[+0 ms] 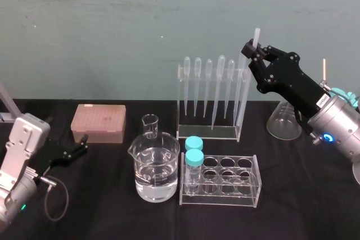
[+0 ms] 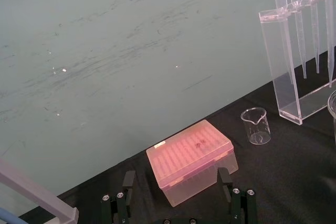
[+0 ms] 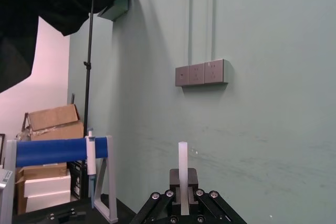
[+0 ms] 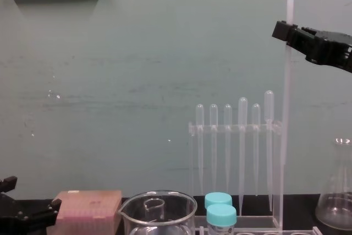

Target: Pick up the stirring rod with one hand, then place it down.

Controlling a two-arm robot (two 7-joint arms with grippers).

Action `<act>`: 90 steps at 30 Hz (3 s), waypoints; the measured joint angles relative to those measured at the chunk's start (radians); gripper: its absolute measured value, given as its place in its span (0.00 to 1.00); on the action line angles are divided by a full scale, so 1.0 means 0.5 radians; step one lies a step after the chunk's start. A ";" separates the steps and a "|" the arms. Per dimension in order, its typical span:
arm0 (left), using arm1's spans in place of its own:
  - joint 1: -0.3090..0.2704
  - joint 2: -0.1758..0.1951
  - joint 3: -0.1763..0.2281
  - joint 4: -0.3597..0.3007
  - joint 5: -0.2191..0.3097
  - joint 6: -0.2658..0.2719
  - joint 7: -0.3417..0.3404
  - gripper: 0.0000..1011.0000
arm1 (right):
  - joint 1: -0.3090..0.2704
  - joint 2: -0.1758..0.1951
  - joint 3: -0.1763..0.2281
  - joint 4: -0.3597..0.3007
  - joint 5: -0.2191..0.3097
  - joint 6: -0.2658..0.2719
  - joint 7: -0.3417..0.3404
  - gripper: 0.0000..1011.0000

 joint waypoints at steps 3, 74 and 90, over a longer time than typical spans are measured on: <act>0.000 0.000 0.000 0.000 0.000 0.000 0.000 0.99 | -0.001 0.002 -0.001 0.001 0.000 0.002 -0.002 0.07; 0.000 0.000 0.000 0.000 0.000 0.000 0.000 0.99 | -0.006 0.023 -0.090 0.122 -0.054 -0.080 0.118 0.07; 0.000 0.000 0.000 0.000 0.000 0.000 0.000 0.99 | -0.025 -0.067 -0.133 0.359 -0.204 -0.266 0.129 0.07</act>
